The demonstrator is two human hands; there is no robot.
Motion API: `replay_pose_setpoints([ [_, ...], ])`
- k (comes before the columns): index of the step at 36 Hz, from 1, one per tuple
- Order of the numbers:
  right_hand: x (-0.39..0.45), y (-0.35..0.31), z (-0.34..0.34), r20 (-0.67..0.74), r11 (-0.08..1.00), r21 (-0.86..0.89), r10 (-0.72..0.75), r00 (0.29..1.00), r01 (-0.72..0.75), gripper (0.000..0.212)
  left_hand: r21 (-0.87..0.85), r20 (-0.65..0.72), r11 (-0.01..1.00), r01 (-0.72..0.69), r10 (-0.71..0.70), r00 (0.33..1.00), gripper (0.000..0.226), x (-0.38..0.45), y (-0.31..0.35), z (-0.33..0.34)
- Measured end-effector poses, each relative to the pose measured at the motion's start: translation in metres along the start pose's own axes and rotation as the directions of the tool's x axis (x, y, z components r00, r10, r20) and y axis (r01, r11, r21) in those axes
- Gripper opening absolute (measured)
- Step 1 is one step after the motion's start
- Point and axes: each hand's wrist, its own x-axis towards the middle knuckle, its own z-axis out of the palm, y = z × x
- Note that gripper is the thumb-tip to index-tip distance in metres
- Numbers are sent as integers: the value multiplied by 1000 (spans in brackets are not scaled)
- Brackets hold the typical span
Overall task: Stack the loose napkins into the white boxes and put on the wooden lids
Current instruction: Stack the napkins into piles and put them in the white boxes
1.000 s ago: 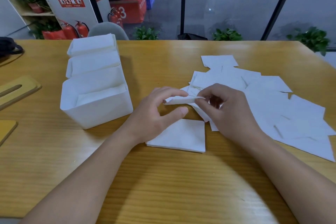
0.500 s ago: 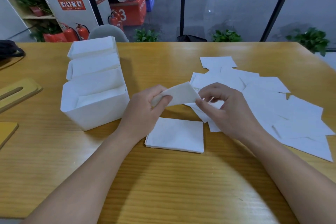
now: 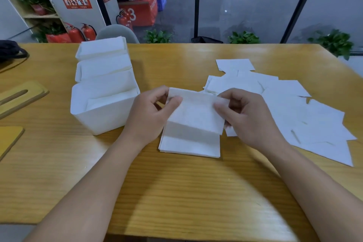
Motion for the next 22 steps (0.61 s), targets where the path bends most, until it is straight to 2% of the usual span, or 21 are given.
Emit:
replay_pose_setpoints([
  [2,-12,1,3,64,995,2,99,993,-99,3,-25,52,999,28,-27,998,26,-6,2,-3],
  [5,-26,3,11,100,981,-139,147,984,-132,13,38,178,995,97,-102,979,4,-18,0,-7],
  [7,-28,6,14,77,972,-211,119,990,-100,21,129,215,985,110,-137,967,15,-25,-4,-8],
  [10,-24,10,17,55,961,-262,106,993,-88,25,218,241,969,117,-170,956,33,-30,-6,-9],
  [13,-24,14,17,76,944,-319,111,991,-82,27,247,250,962,114,-177,952,39,-30,-7,-9],
  [18,-28,17,20,79,886,-463,75,994,-30,31,363,263,929,66,-170,950,26,-32,-15,-9],
  [22,-27,16,17,54,888,-458,58,997,-27,32,440,241,897,45,-166,956,13,-32,-16,-8],
])
